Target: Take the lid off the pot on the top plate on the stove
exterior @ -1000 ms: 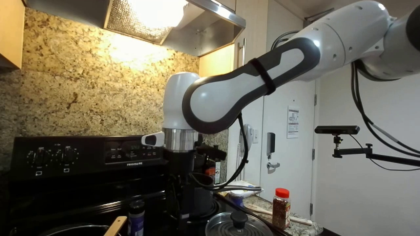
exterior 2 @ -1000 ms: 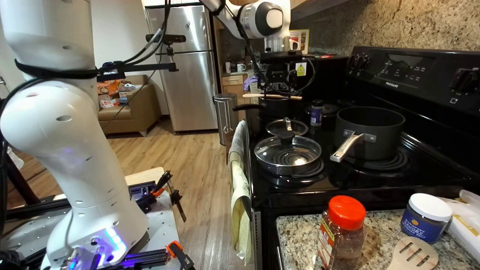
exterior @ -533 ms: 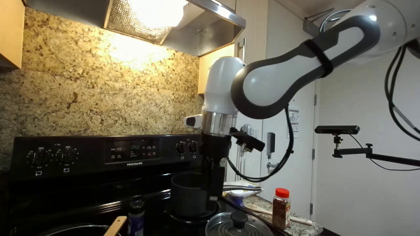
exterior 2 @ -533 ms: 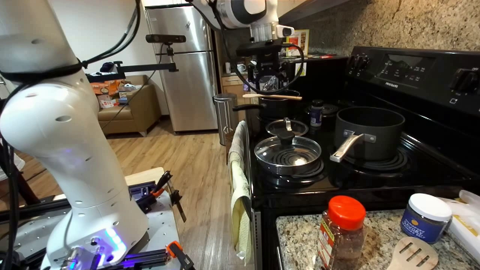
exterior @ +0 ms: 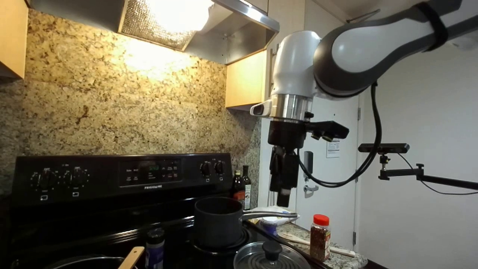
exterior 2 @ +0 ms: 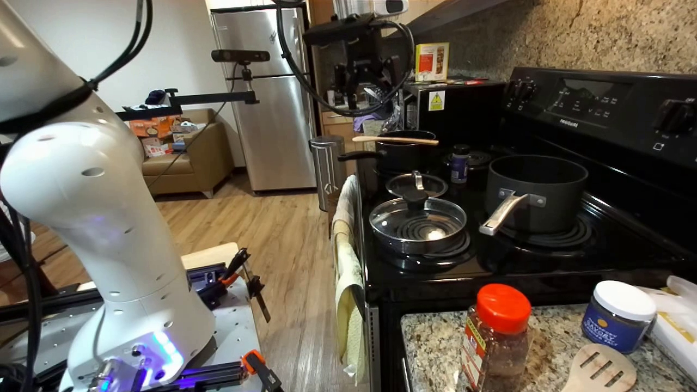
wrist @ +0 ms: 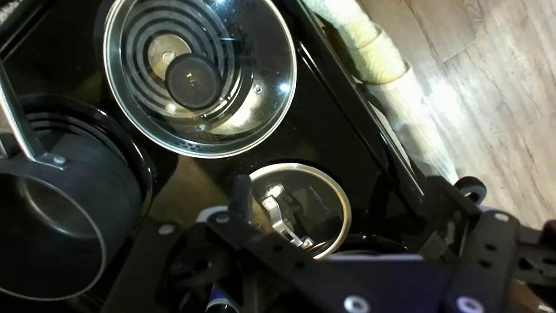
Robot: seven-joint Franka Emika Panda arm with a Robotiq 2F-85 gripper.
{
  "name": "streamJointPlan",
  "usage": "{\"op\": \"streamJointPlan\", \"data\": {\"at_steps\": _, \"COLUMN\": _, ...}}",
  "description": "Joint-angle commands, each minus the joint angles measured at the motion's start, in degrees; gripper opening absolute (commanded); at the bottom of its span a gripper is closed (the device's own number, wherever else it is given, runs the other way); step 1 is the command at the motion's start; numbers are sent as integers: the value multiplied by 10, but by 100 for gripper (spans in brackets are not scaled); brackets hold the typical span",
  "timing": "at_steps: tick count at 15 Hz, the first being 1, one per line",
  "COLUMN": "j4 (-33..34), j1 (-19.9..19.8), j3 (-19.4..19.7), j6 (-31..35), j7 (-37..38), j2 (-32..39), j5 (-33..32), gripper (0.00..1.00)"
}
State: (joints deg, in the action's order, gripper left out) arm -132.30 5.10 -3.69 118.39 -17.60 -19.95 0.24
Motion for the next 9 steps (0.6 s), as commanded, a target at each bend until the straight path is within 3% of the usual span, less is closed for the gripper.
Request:
{"op": "streamJointPlan", "data": {"at_steps": 1, "j4": -7, "j1": 7, "j3": 27, "j6": -59, "j7": -5, "j2": -44, "j5": 29, "gripper": 100}}
{"op": "streamJointPlan", "data": {"at_steps": 9, "j4": -27, "j1": 2, "j3": 59, "j6": -137, "j7": 0, "j2": -93, "j5": 43, "gripper": 100}}
